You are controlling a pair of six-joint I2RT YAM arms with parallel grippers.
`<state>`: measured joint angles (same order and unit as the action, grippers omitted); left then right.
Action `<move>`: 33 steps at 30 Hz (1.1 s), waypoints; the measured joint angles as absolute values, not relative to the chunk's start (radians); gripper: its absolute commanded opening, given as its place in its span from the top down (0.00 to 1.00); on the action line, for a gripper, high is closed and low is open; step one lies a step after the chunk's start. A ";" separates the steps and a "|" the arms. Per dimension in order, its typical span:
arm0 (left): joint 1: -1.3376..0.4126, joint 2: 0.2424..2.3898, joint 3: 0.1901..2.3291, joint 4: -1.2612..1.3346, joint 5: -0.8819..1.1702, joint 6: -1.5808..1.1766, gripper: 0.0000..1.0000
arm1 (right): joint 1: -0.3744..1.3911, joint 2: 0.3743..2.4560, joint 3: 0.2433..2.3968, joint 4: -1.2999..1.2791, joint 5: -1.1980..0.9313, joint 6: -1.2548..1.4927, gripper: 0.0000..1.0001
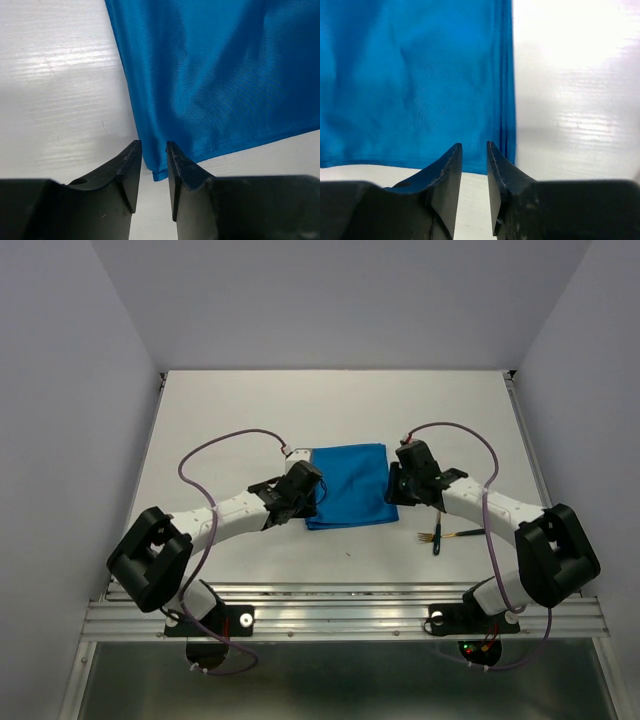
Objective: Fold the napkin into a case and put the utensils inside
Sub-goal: Smooth out the lower triangle-folded napkin at the center of the board, then move the lower triangle-folded napkin to the center of the board.
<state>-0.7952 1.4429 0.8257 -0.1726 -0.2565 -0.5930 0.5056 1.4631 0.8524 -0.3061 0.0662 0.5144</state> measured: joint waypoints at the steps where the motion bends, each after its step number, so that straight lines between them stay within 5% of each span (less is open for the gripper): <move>1: -0.794 1.451 0.825 -0.165 -0.251 -0.590 0.66 | 0.506 1.451 0.840 -0.311 0.078 0.519 0.66; 21: -0.775 1.585 0.797 0.006 -0.079 -0.580 0.74 | 0.506 1.414 0.751 -0.338 0.119 0.537 0.70; 33: -0.749 1.439 0.797 -0.036 -0.104 -0.583 1.00 | 0.537 1.415 0.822 -0.328 0.104 0.521 0.90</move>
<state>-0.7486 1.4395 0.7971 -0.0357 -0.1036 -0.5831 0.5373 1.4147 0.8215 -0.3279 0.1040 0.5209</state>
